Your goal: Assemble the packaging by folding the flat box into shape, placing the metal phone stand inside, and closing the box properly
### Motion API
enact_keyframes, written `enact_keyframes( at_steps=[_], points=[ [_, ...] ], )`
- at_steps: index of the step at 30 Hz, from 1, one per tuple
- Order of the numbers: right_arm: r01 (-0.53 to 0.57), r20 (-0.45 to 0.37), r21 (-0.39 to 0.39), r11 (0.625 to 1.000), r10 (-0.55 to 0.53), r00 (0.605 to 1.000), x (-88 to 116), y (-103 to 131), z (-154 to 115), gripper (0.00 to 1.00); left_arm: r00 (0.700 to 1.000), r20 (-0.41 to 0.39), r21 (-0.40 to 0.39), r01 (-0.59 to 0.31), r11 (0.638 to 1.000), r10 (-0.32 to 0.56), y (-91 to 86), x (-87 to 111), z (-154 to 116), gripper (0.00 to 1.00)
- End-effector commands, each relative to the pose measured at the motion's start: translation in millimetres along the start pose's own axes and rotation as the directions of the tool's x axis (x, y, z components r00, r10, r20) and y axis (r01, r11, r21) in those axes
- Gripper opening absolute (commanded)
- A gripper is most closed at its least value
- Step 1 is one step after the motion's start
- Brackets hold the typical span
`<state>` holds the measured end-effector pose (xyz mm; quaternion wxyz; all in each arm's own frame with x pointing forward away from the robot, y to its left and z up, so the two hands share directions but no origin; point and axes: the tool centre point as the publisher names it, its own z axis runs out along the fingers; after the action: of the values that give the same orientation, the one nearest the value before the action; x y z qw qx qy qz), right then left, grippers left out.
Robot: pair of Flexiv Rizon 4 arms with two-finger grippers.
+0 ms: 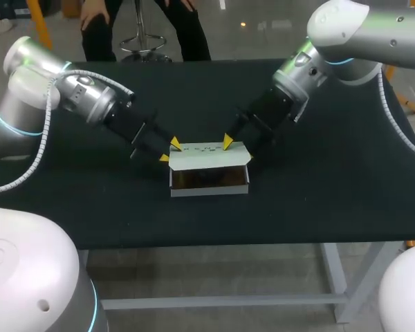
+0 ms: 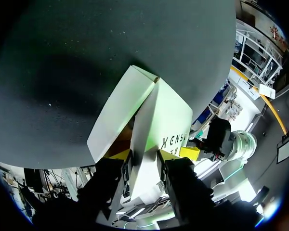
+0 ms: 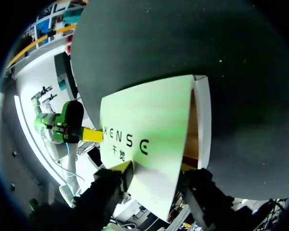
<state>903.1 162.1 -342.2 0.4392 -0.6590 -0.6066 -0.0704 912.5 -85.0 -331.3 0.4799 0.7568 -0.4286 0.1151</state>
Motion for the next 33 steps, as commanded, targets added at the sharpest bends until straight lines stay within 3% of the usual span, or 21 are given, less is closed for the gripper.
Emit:
enact_keyframes(
  at_steps=[1,8,23,33],
  points=[
    [0.005,0.000,0.011,1.000,-0.005,1.000,0.4,1.1,3.0,0.61,1.000,-0.003,-0.004,-0.001,1.000,0.001,-0.8,-1.5,3.2,0.37],
    [0.009,0.010,0.002,1.000,-0.009,1.000,-4.2,-2.7,2.8,0.60,1.000,0.001,0.002,-0.008,1.000,0.008,-0.2,-4.4,1.4,0.37],
    [0.032,0.037,-0.017,0.999,-0.032,0.999,-10.5,-2.8,-0.5,0.70,1.000,0.025,0.019,-0.016,1.000,0.016,1.3,-5.8,-1.3,0.38],
    [0.045,0.050,-0.007,0.999,-0.045,0.998,-13.2,2.4,0.5,0.65,0.999,0.037,0.028,-0.020,0.999,0.019,2.3,-5.2,-1.3,0.38]
  ],
)
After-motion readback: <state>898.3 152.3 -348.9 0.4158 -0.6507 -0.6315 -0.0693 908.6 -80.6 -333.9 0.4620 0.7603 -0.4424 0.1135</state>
